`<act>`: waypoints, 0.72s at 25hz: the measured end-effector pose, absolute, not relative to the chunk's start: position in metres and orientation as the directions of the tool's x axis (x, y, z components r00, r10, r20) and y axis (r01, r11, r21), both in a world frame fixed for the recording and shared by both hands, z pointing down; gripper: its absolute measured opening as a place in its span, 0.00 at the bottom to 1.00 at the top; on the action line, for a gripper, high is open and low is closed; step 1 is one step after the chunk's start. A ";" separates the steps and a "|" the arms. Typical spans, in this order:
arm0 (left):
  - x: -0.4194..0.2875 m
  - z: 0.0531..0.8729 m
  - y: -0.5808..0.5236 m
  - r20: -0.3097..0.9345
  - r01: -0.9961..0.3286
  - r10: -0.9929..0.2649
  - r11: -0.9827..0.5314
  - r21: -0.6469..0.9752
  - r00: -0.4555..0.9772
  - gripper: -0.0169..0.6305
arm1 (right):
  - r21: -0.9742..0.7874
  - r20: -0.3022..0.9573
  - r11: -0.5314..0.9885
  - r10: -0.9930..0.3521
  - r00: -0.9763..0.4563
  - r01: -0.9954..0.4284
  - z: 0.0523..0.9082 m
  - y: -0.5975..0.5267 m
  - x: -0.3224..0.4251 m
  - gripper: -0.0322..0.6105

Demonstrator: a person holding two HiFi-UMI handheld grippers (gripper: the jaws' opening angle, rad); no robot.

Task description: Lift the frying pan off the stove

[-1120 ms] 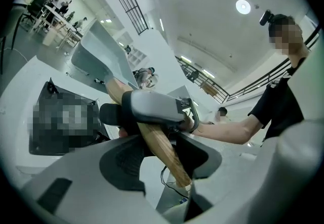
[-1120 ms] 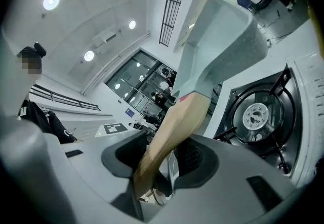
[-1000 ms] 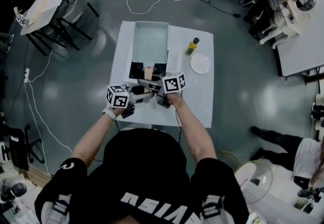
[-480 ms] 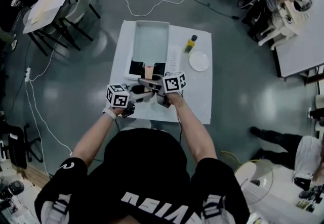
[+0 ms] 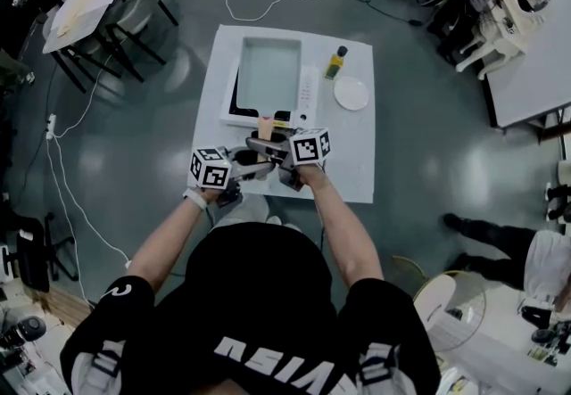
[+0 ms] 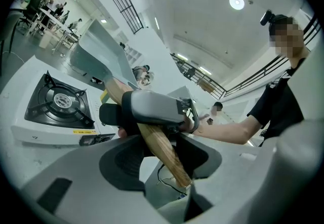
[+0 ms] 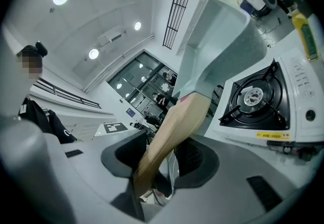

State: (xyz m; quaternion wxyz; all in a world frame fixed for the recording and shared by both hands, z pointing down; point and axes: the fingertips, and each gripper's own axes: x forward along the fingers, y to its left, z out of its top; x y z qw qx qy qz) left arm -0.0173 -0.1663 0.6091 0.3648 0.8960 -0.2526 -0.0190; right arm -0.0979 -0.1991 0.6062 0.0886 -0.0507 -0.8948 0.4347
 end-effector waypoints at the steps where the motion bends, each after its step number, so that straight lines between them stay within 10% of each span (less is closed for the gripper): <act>1: -0.012 0.612 -0.158 0.153 -0.434 -0.458 -0.608 0.665 0.876 0.32 | -0.788 0.114 0.616 0.159 -0.981 0.009 0.610 -0.192 -0.092 0.31; 18: 0.084 0.637 -0.088 0.166 -0.290 -0.245 -0.659 0.694 0.955 0.32 | -0.809 0.126 0.572 -0.057 -0.990 -0.136 0.638 -0.138 0.014 0.31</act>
